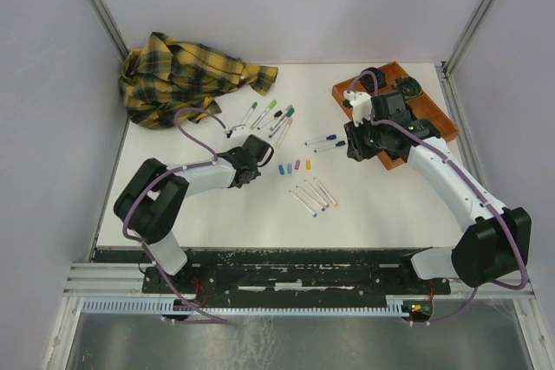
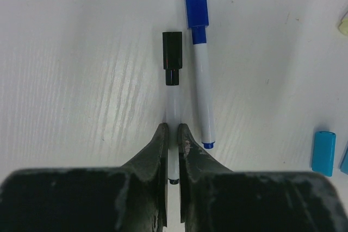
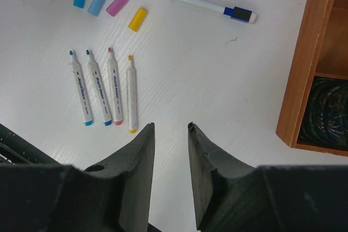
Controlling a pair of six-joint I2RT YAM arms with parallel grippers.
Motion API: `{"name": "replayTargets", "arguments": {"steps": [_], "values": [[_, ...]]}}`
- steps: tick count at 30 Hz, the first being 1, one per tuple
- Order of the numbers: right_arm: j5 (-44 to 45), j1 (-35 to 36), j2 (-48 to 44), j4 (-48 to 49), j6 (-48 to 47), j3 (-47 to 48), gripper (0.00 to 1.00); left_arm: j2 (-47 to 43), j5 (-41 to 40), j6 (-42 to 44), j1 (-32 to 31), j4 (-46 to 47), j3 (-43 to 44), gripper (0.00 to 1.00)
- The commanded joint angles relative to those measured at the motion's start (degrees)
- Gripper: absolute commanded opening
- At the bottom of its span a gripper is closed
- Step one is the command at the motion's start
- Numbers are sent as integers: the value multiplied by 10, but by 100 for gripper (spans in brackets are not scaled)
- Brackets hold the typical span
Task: Open the pen caps
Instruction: Pick up the pen from the center of the board.
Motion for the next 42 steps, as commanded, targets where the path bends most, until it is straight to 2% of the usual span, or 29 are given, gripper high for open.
{"name": "replayTargets", "arguments": {"steps": [1,9,16,23,28,33,35,39,42], "values": [[-13,-2,-6,17,4,-1,38,1,-20,-28,3,-28,9,4],[-75,-2,-3,9,-7,-2,39,-90,-27,-33,2,-20,-29,3],[-289,-2,4,-56,-105,8,38,-230,45,-25,1,71,-118,3],[-409,-2,-4,-58,-117,3,38,-403,194,-9,1,314,-263,3],[-452,-2,-18,-20,-83,-12,39,-465,248,-20,-9,478,-335,3],[-491,-2,-40,107,22,-63,41,-449,270,-23,-39,621,-367,3],[-514,-2,-53,201,83,-100,42,-433,267,-21,-56,677,-373,3],[-529,-1,-81,454,247,-194,46,-395,242,-2,-96,764,-365,3],[-524,3,-88,579,326,-234,50,-362,215,20,-130,818,-354,3]]}}
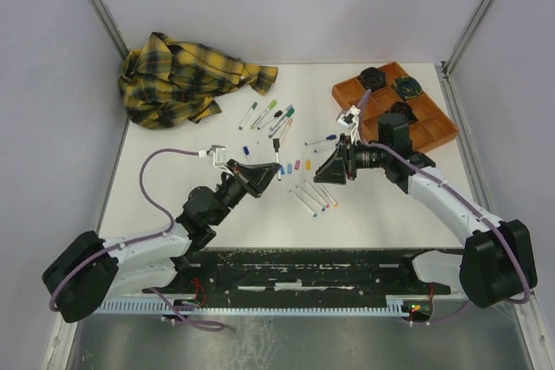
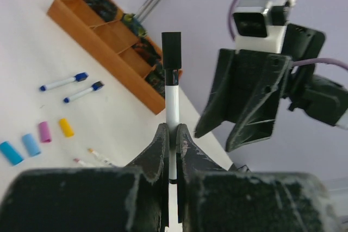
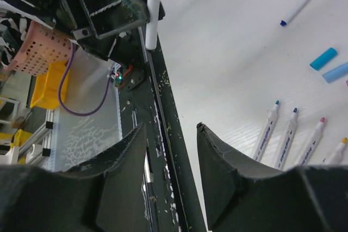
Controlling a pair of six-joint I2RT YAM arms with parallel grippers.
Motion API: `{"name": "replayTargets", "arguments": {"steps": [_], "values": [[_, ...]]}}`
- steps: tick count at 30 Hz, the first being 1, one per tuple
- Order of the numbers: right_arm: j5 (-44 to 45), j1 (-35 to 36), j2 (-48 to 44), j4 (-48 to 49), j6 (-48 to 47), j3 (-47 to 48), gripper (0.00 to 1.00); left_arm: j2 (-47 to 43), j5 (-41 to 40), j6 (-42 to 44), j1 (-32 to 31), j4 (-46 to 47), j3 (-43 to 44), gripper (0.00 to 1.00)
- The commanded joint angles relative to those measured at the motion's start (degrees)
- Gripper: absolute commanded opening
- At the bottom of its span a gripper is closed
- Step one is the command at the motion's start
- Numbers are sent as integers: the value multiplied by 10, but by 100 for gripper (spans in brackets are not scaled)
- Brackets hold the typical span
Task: Open the pen caps
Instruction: Pick up the pen from the center of the board, then open the pen cap from the pen.
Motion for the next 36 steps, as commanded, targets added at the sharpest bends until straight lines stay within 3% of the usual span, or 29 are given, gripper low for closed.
{"name": "replayTargets", "arguments": {"steps": [1,10,23,32,34,36], "values": [[-25,5,-20,282,173,-41,51,43,-35,39,-43,166,22,3],[-22,45,-9,306,181,-45,53,153,-66,80,-101,275,64,3],[-2,72,-2,268,154,-37,50,194,-71,86,-118,299,90,3],[2,73,-1,249,153,-29,34,228,-69,78,-127,322,98,3],[2,73,-2,245,151,-28,28,227,-69,77,-127,322,97,3],[2,73,-1,236,144,-25,14,226,-69,77,-128,321,97,3]]}}
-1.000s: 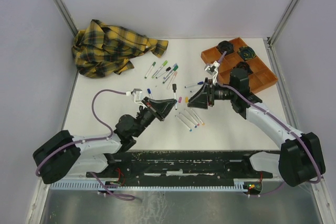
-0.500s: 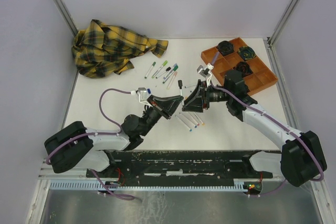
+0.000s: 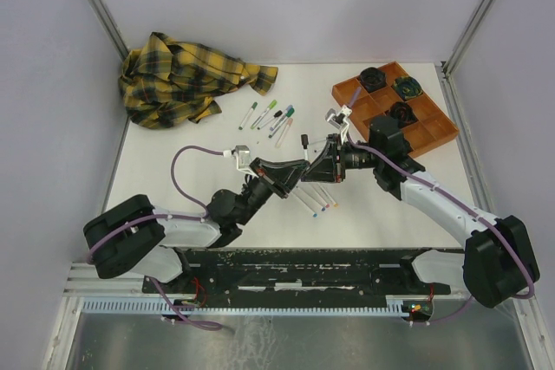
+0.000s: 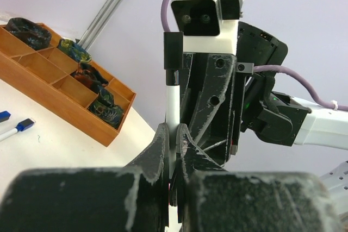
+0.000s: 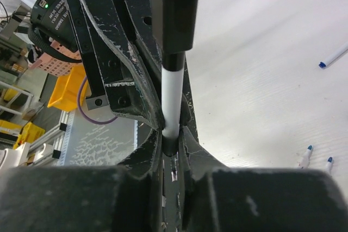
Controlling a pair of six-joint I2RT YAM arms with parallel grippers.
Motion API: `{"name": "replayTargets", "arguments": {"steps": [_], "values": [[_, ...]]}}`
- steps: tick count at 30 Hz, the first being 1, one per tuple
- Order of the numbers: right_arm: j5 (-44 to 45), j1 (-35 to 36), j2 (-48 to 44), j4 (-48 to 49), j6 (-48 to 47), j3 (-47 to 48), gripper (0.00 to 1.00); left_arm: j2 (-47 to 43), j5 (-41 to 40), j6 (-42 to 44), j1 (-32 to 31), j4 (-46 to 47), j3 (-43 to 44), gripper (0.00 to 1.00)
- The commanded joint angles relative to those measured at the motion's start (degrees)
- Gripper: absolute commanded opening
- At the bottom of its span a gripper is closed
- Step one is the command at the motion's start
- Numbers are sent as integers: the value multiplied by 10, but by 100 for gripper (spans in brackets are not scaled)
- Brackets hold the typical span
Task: Open the pen caps
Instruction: Open the pen cap from the pen.
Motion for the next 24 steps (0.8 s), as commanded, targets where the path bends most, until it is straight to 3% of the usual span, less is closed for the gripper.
{"name": "replayTargets", "arguments": {"steps": [1,2,5,10,13,17,24], "values": [[1,3,1,-10,-20,24,6,0,-8,40,-3,45,17,3],[2,3,2,-20,-26,27,0,-2,-9,39,-4,44,15,4],[2,3,-1,-37,-39,31,0,-8,-12,33,-3,36,11,12],[5,3,-8,-90,-85,46,0,-46,-42,5,-1,-31,0,51],[9,3,-11,-133,-119,58,0,-90,-42,-16,10,-122,2,68],[12,3,-11,-199,-168,77,0,-152,35,-32,62,-255,16,73],[14,4,-14,-275,-235,102,0,-190,228,-70,166,-353,56,79]]}}
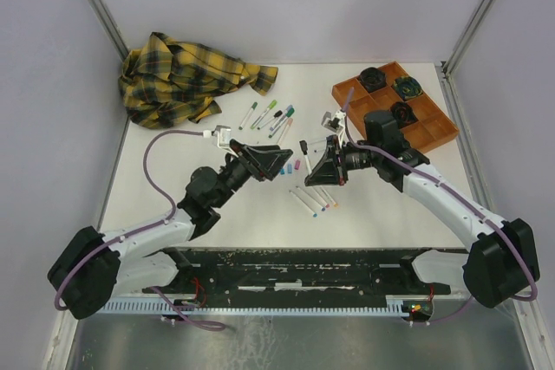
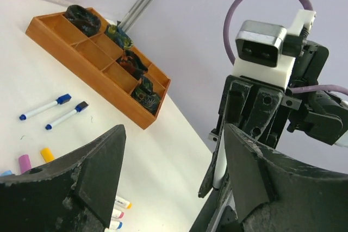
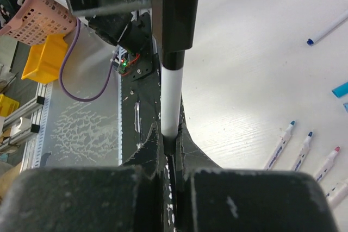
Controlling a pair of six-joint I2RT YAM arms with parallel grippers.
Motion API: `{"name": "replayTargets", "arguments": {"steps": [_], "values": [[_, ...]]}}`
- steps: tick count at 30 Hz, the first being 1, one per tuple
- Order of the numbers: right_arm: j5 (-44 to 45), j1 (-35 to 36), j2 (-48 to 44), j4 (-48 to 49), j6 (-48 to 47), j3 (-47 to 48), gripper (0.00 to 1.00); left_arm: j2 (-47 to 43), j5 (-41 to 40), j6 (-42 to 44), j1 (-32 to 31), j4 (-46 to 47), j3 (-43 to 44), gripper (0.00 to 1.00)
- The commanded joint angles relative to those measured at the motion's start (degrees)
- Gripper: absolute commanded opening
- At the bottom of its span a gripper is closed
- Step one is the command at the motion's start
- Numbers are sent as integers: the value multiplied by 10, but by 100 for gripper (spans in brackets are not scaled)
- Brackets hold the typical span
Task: Open the pen caps
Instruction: Open the pen cap from the pen.
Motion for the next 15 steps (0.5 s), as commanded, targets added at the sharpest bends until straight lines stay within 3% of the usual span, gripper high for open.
{"name": "replayTargets", "arguments": {"steps": [1,8,15], "values": [[6,3,-14,-54,-64,33,0,-13,143,-36,40,-68,49,79],[13,9,-8,-77,-83,39,0,8,178,-53,42,-65,76,78],[18,19,-1,-96,-101,46,0,68,218,-92,42,-16,100,63]]}}
